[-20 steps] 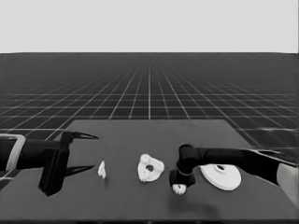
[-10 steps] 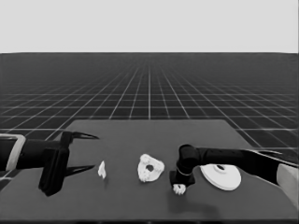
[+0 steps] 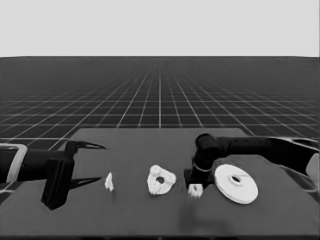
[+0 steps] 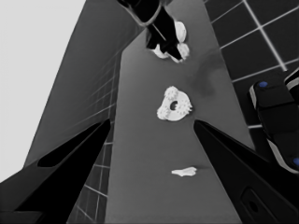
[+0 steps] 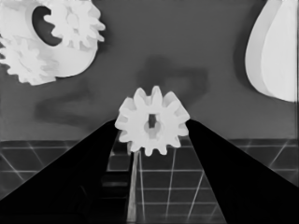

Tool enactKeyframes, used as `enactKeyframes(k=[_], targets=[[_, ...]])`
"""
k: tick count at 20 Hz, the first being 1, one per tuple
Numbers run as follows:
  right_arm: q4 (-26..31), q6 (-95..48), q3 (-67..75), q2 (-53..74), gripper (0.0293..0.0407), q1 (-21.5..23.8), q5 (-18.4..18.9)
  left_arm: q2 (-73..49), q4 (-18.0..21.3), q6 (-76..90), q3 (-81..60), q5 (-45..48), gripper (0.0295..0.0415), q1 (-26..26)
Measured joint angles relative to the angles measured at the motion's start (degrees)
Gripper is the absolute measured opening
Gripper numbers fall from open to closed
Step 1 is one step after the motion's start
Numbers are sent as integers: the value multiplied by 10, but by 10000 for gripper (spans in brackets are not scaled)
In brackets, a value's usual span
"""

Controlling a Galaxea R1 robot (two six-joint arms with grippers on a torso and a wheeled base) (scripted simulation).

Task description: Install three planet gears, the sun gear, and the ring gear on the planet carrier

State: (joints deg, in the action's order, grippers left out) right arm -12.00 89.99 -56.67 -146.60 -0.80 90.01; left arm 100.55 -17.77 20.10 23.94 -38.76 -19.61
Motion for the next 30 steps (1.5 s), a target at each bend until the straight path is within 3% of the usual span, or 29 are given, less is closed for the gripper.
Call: enactKeyframes(k=[2, 5, 8, 12, 14, 16, 30], targets=[[2, 0, 0, 0, 310, 1, 0, 0, 0, 0, 0, 0, 385, 0], [24, -63, -289, -224, 310, 23, -11, 0, 0, 0, 0, 0, 385, 0], [28, -103, -381, -277, 310, 25, -16, 0, 0, 0, 0, 0, 385, 0], [29, -114, -405, -289, 310, 25, -18, 0, 0, 0, 0, 0, 385, 0], [-16, -130, -429, -296, 310, -21, -31, 0, 0, 0, 0, 0, 385, 0], [-31, -137, -442, -299, 310, -38, -36, 0, 0, 0, 0, 0, 385, 0], [-38, -102, -449, -301, 309, -50, -40, 0, 0, 0, 0, 0, 385, 0]])
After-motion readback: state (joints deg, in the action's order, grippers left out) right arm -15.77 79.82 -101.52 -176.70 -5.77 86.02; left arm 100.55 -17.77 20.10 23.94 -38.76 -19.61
